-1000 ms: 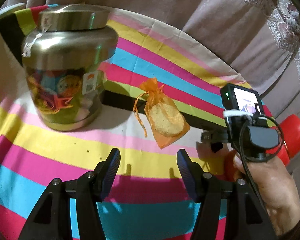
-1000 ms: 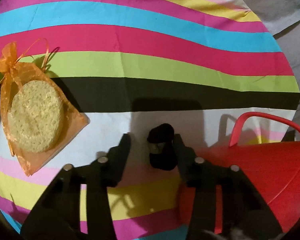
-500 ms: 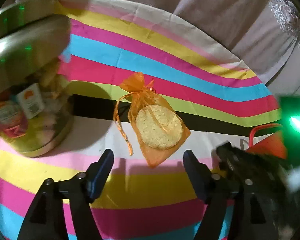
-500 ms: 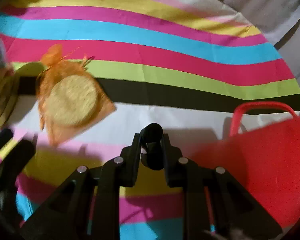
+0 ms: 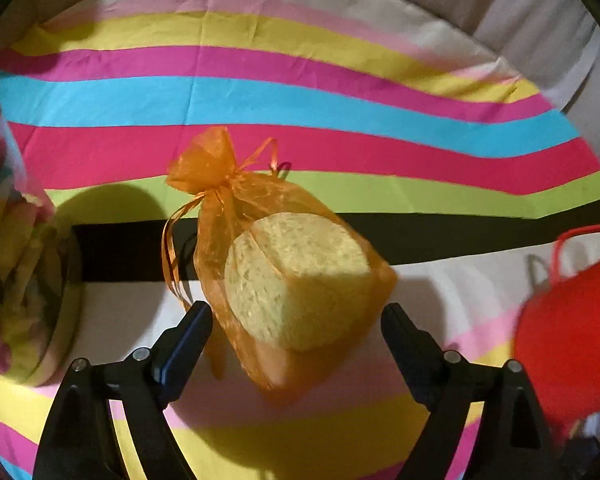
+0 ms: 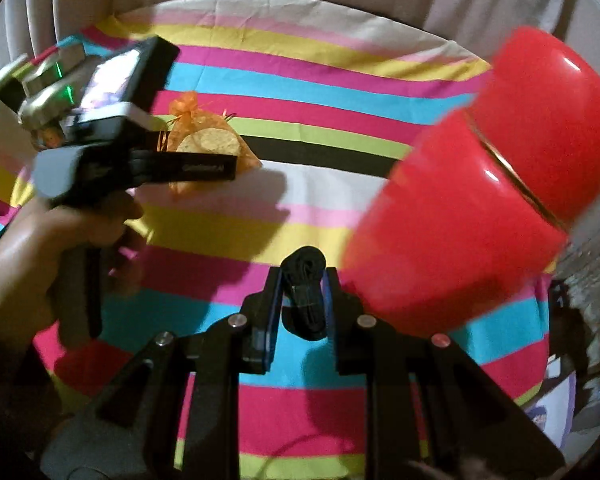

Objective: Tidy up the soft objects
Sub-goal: 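Grasp the orange mesh bag with the left tool while the right tool grasps the black hair tie, then carry the orange mesh bag and black hair tie to the white box and release both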

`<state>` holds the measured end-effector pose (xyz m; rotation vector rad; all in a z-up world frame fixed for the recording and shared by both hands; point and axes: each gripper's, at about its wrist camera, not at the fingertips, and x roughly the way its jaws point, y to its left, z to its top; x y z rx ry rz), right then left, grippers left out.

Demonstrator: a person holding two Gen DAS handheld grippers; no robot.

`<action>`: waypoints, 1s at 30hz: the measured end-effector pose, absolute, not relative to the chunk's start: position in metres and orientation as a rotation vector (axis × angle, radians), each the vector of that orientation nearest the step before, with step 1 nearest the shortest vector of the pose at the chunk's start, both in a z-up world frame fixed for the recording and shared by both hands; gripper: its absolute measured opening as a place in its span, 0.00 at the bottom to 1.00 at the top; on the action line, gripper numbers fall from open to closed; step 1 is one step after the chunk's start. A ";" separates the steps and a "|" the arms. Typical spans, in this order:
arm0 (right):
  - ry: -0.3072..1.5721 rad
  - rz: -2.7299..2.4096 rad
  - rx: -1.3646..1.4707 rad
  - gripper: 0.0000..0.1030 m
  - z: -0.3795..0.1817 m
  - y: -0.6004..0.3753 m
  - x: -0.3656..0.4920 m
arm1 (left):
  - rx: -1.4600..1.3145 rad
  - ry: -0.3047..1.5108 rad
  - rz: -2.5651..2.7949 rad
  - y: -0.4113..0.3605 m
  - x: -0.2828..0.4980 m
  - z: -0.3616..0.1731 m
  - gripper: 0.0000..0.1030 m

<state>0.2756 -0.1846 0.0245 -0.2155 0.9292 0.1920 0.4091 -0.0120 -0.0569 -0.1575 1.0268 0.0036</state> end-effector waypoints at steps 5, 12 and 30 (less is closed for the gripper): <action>0.919 0.190 -0.149 0.23 0.033 -0.210 0.260 | -0.064 1.037 0.035 -0.022 0.420 -0.062 0.84; 0.935 0.177 -0.125 0.23 0.029 -0.226 0.253 | 0.010 1.014 0.032 -0.028 0.408 -0.061 0.77; 0.930 0.147 -0.068 0.23 0.035 -0.271 0.222 | -0.105 0.924 -0.069 -0.041 0.291 0.012 0.77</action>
